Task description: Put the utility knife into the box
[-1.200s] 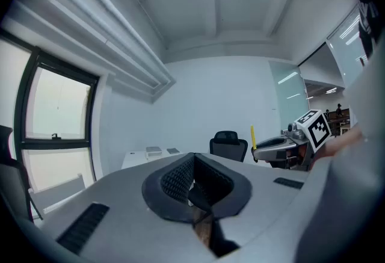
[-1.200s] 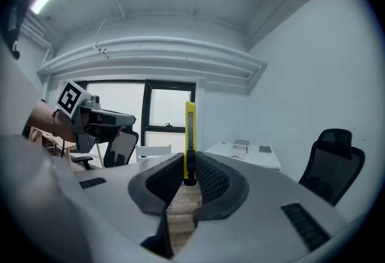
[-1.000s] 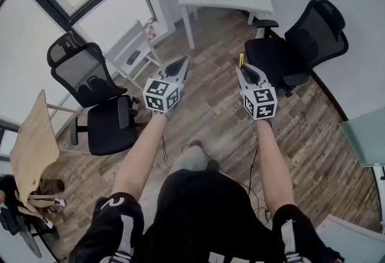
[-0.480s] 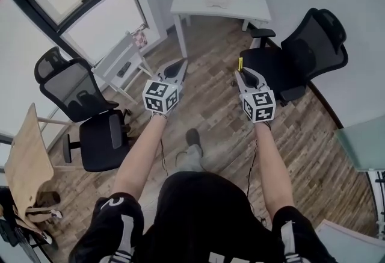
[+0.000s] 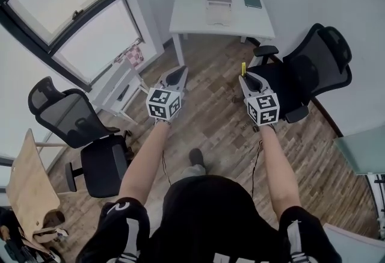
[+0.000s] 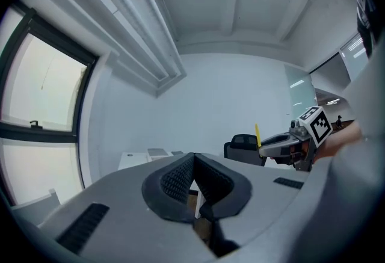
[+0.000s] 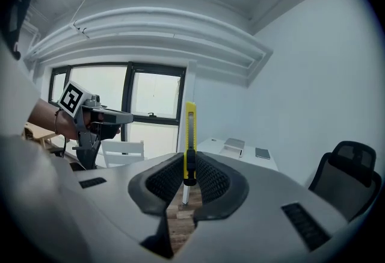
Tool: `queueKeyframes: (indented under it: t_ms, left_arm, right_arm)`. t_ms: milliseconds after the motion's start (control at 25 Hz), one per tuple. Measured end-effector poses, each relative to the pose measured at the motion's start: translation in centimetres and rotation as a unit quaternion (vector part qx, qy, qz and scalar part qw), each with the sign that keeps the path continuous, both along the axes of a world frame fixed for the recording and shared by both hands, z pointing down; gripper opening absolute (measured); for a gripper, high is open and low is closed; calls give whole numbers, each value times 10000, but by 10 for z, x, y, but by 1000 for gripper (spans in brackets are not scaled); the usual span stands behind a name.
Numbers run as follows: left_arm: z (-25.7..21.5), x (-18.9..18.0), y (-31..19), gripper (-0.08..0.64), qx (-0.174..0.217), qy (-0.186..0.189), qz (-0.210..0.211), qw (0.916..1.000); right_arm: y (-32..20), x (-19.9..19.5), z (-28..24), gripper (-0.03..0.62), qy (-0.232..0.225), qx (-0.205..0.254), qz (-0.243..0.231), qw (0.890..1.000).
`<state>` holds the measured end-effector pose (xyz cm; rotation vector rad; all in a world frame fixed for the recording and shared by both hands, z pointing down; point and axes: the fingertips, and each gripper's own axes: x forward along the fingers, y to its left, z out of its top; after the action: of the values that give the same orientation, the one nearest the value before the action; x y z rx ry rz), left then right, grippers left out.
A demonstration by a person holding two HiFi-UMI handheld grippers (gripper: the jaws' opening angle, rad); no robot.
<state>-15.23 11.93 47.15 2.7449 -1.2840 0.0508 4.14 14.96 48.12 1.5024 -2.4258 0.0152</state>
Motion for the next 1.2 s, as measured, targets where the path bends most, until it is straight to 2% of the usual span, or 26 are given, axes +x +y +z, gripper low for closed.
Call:
queueKeyframes:
  t_ms: [120,320,680,920,1200]
  left_arm:
    - [1,-6,-22,25,-11,42,10,10000]
    - [7,-9,-50,25,-51,37,78,9999]
    - [15,12,-103,25,-94,-16,189,9998]
    - [21,21,-166,25,-120,-69,122,9998]
    - [19,50,-255,25,-152,-116,57,9998]
  right_arm:
    - [-23,-5,0,75,123,-28,10,9999]
    - [-52,-7,3,75,60,-61,95,9999]
    - [-110,4,18,75,-51,-130,123,9998]
    - [-177,9,28,75,-86,-188,-10,9998]
    - [-269,31,34,75,-128,-265,-138,9995]
